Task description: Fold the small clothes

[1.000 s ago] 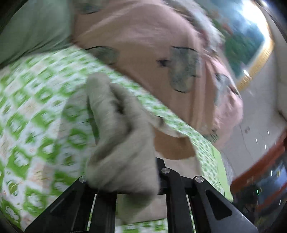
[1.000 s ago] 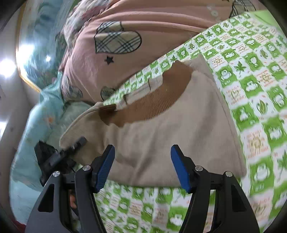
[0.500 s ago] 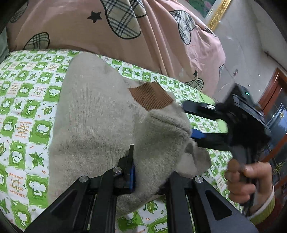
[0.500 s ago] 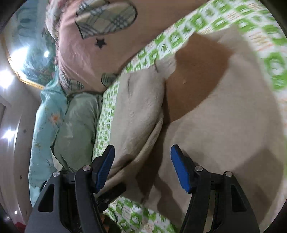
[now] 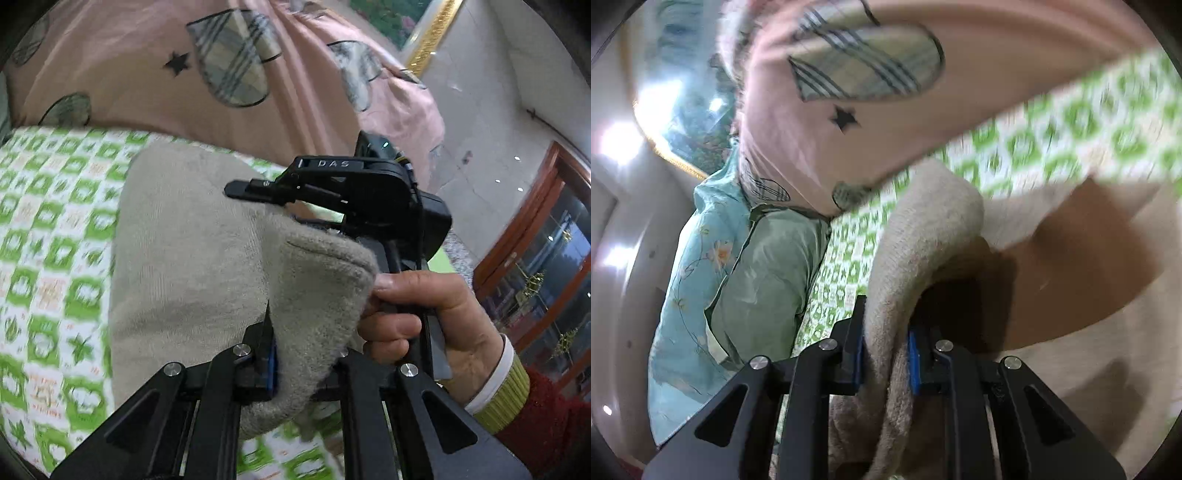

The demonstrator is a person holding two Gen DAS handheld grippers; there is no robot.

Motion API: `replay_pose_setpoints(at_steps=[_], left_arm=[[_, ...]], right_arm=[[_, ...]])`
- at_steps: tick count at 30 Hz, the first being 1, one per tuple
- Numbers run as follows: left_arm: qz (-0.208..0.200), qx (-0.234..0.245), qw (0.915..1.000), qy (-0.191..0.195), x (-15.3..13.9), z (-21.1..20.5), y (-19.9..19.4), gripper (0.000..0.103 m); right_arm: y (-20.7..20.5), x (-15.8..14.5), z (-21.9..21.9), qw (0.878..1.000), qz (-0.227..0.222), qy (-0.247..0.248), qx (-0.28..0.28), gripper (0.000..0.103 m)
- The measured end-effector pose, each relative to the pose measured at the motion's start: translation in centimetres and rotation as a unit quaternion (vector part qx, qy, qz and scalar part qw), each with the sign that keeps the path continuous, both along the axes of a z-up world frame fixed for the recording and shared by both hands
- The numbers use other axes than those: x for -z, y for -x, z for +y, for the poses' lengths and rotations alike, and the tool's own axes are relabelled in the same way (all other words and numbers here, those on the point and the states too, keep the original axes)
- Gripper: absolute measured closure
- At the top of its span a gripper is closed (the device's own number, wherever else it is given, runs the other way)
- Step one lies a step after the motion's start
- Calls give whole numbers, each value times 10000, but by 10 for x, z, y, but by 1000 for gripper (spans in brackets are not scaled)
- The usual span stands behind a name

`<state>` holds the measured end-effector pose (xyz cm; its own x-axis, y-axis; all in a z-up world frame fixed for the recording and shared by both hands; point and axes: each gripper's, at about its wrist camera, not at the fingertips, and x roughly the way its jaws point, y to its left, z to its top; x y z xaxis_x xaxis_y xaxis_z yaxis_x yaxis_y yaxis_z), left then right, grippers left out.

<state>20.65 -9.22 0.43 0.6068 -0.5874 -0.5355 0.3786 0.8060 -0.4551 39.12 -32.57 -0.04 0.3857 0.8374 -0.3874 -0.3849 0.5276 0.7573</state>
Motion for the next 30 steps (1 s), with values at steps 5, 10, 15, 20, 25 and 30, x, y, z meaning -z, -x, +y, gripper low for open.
replay_pose_setpoints(at_steps=[5, 10, 15, 20, 25, 30], left_arm=[[-82, 446, 9989, 108, -17, -48, -6, 93], [165, 797, 9967, -47, 7, -100, -19, 93], [530, 962, 9936, -243, 33, -133, -38, 93], [696, 985, 9922, -317, 41, -140, -51, 91], [921, 970, 9909, -135, 42, -129, -47, 68], [842, 905, 9923, -84, 30, -103, -25, 42]], right_arm=[[0, 4, -55, 9988, -81, 398, 284, 83], [-9, 49, -91, 9948, 331, 683, 686, 83], [-11, 67, -103, 9943, 410, 583, 795, 75], [5, 53, -108, 9924, 186, 752, 952, 53], [36, 37, -117, 9891, -64, 869, 1188, 31], [54, 43, -122, 9867, -8, 1051, 1237, 24]])
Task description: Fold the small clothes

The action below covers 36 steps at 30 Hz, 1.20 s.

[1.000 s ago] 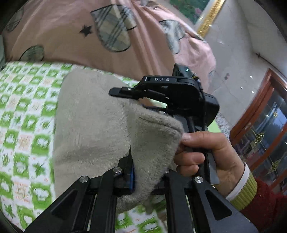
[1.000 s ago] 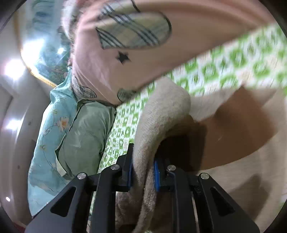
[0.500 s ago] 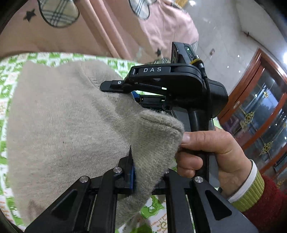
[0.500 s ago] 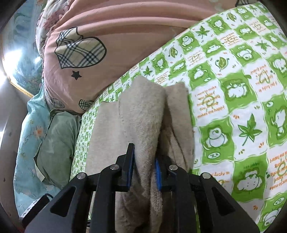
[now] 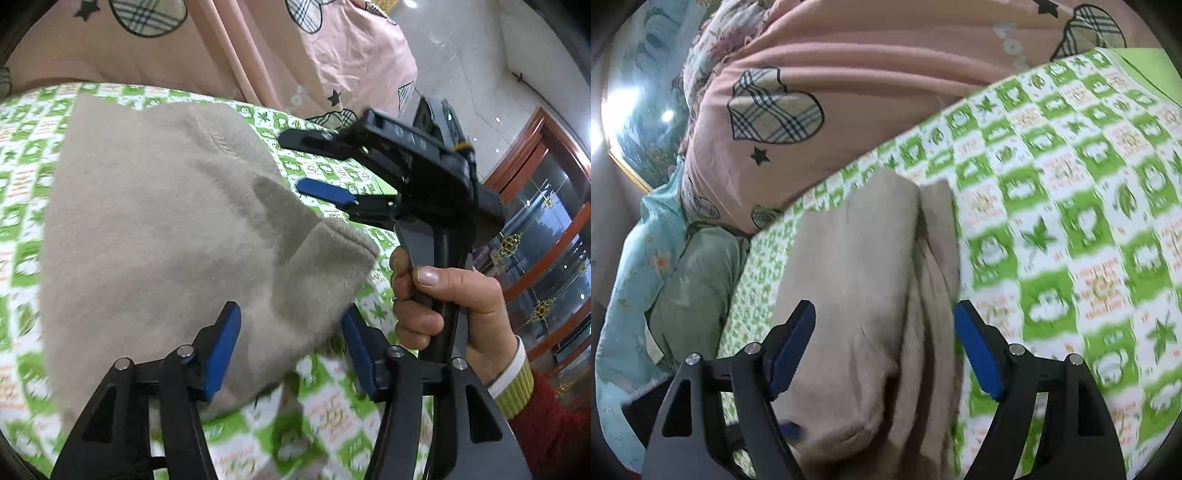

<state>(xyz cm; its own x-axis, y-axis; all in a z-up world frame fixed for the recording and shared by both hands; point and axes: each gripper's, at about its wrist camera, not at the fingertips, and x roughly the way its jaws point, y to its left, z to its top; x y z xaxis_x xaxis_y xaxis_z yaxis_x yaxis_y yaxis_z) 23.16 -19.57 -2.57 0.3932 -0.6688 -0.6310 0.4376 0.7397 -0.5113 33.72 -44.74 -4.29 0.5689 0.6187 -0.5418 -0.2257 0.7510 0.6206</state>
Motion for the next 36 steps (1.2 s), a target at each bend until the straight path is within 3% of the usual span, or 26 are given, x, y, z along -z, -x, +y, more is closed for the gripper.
replay_pose_setpoints(at_steps=[5, 8, 15, 17, 19, 20, 22, 23, 24, 25, 27, 30, 36], left_arm=[[-11, -395, 9992, 92, -12, 40, 7, 31], [16, -951, 9953, 177, -15, 76, -2, 30], [912, -1534, 9800, 881, 21, 128, -59, 29], [1083, -1563, 9780, 860, 32, 129, -74, 29], [1264, -1480, 9774, 829, 45, 126, -90, 23], [1387, -1446, 9761, 845, 52, 124, -95, 15], [1577, -1422, 9729, 917, 64, 123, -104, 12], [1491, -1401, 9747, 895, 62, 121, -106, 12], [1430, -1340, 9771, 829, 61, 117, -108, 15], [1383, -1258, 9792, 789, 60, 113, -109, 19], [1326, -1140, 9818, 743, 61, 108, -112, 36], [1142, -1050, 9850, 760, 56, 108, -103, 52], [755, -1045, 9890, 723, 17, 128, -62, 57]], right_arm=[[5, 15, -2, 9997, 221, 37, 19, 24], [1, 23, -3, 9994, 331, -111, 55, 24], [-21, 37, 8, 9980, 561, -294, -68, 24], [-27, 42, 9, 9973, 634, -367, -102, 24], [-33, 48, 9, 9962, 710, -495, -122, 24], [-35, 50, 9, 9957, 722, -554, -139, 24], [-37, 52, 11, 9955, 697, -621, -169, 24], [-38, 52, 13, 9954, 696, -633, -197, 25], [-39, 52, 16, 9951, 706, -637, -261, 40], [-39, 53, 20, 9938, 761, -718, -377, 49], [-36, 50, 27, 9936, 793, -711, -388, 56], [-24, 33, 37, 9956, 582, -603, -408, 61], [12, 11, 85, 9929, 386, -688, -893, 62]])
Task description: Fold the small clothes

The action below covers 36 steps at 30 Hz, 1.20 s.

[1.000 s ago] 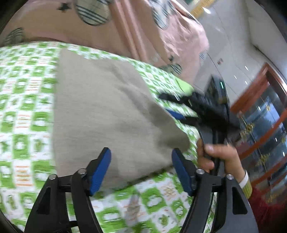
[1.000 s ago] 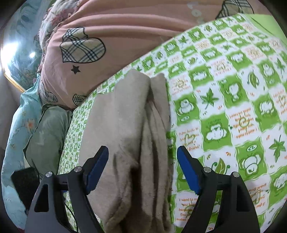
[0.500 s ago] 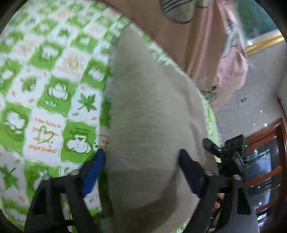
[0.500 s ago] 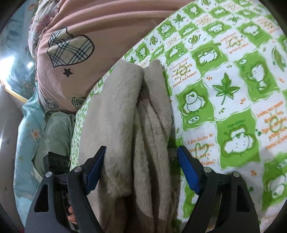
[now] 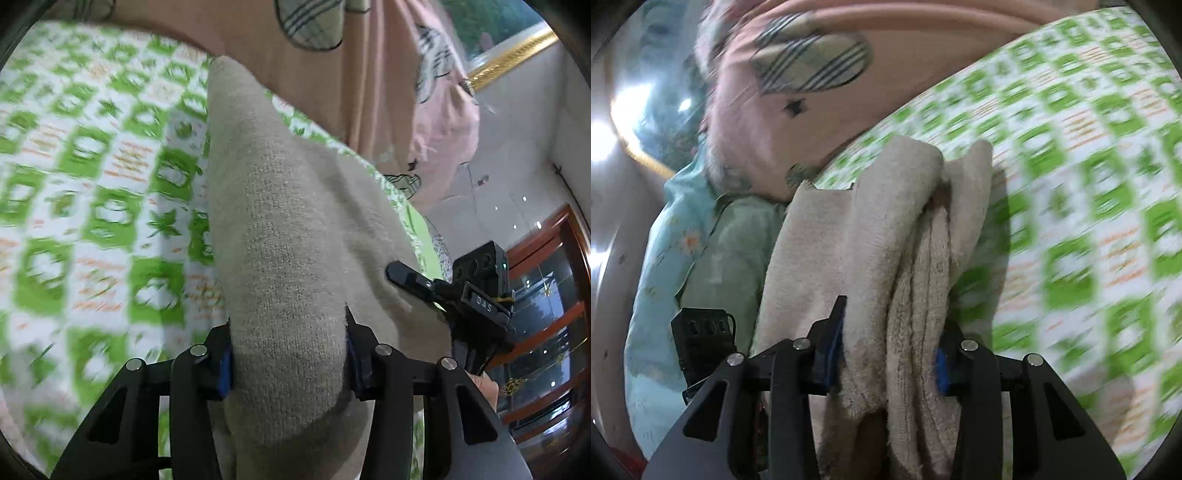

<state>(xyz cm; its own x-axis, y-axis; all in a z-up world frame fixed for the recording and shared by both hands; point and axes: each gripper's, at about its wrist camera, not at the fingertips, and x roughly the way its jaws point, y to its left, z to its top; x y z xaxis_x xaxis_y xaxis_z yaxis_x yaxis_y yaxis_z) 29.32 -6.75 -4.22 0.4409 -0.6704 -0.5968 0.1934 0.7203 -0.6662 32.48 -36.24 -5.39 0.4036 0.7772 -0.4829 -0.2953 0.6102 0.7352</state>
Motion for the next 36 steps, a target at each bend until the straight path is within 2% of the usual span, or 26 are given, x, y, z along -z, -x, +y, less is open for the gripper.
replay_pose_setpoints(at_steps=[6, 10, 12, 16, 19, 21, 23, 25, 28, 31, 36], left_arm=[[-128, -468, 9988, -69, -27, 72, 74, 57], [-92, -772, 9968, -201, -32, 115, 109, 57], [-51, -867, 9959, -259, -31, 134, 122, 57], [267, -1023, 9939, -299, -7, 161, 138, 55], [508, -1248, 9906, -252, 13, 178, 147, 47], [487, -1322, 9898, -234, 14, 178, 149, 39], [404, -1347, 9892, -410, 10, 184, 157, 35], [330, -1399, 9885, -467, 4, 192, 165, 35], [182, -1602, 9864, -333, -7, 208, 175, 35], [-145, -1725, 9848, -160, -24, 213, 179, 37], [-497, -1455, 9881, 27, -44, 196, 169, 45]], right_arm=[[32, 13, 68, 9971, 53, -417, -634, 62], [45, 27, 102, 9950, 185, -446, -869, 62], [51, 35, 113, 9953, 233, -306, -889, 62], [55, 47, 115, 9970, 323, -19, -707, 59], [57, 47, 110, 9975, 378, 81, -596, 54], [61, 44, 101, 9980, 341, 167, -499, 47], [65, 36, 92, 9988, 263, 286, -309, 42], [67, 26, 83, 9991, 165, 365, -106, 42], [70, 3, 76, 9994, -124, 324, 72, 42], [70, -24, 93, 9987, -449, 184, -170, 42], [62, -32, 140, 9969, -421, -208, -630, 42]])
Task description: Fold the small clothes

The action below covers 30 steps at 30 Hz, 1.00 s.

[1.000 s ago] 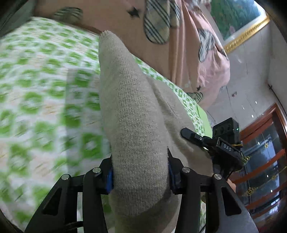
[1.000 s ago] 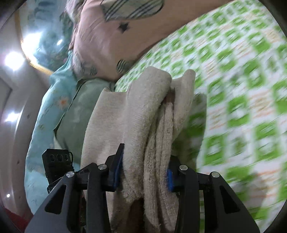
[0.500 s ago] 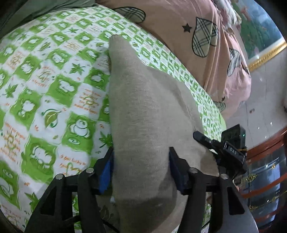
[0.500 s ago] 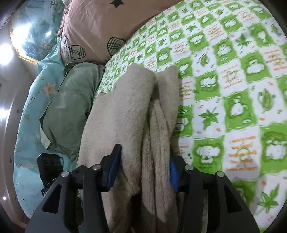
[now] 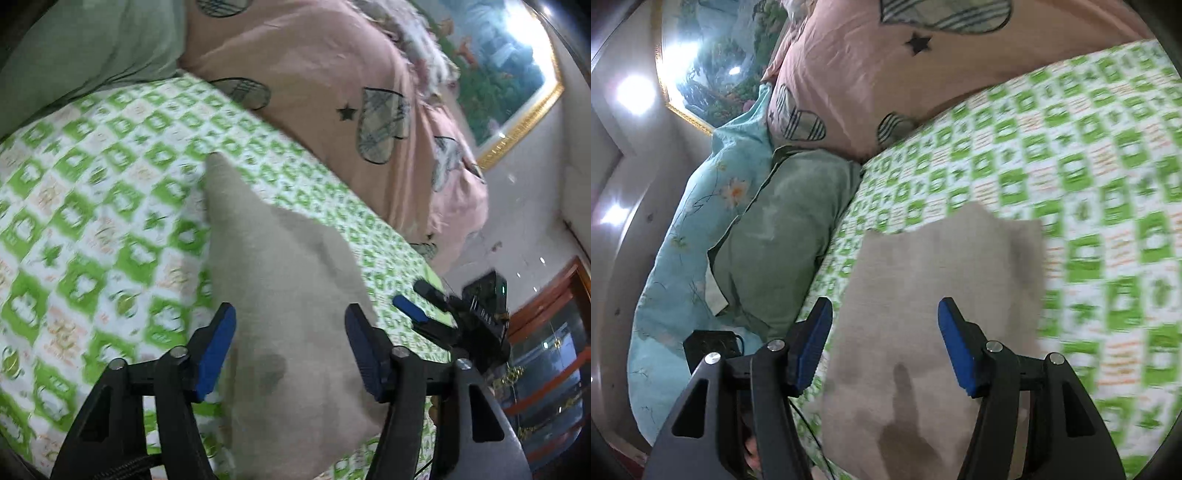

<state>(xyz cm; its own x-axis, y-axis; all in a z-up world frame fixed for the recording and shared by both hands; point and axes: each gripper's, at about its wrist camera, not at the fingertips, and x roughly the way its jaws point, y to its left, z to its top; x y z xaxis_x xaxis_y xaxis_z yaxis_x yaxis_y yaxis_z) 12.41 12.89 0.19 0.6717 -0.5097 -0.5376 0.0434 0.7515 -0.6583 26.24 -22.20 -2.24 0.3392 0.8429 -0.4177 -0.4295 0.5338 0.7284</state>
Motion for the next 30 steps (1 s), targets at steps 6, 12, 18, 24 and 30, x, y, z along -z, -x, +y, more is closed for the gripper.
replay_pose_setpoints(at_steps=[6, 12, 18, 24, 30], left_arm=[[98, 258, 9995, -167, 12, -27, -21, 53], [486, 304, 9982, -150, 40, -36, -41, 64], [513, 367, 9973, -385, 46, -46, -47, 66], [338, 338, 9981, -390, 24, -41, -31, 65], [23, 680, 9973, -263, 9, -44, 16, 66]], right_arm=[[-24, 33, 25, 9945, 14, 923, 489, 45], [-47, 68, -5, 9863, 264, 1294, 993, 51], [-40, 61, -11, 9895, 160, 1140, 873, 49], [5, 28, -24, 9939, -107, 883, 659, 49], [74, 25, -28, 9954, -313, 901, 127, 49]])
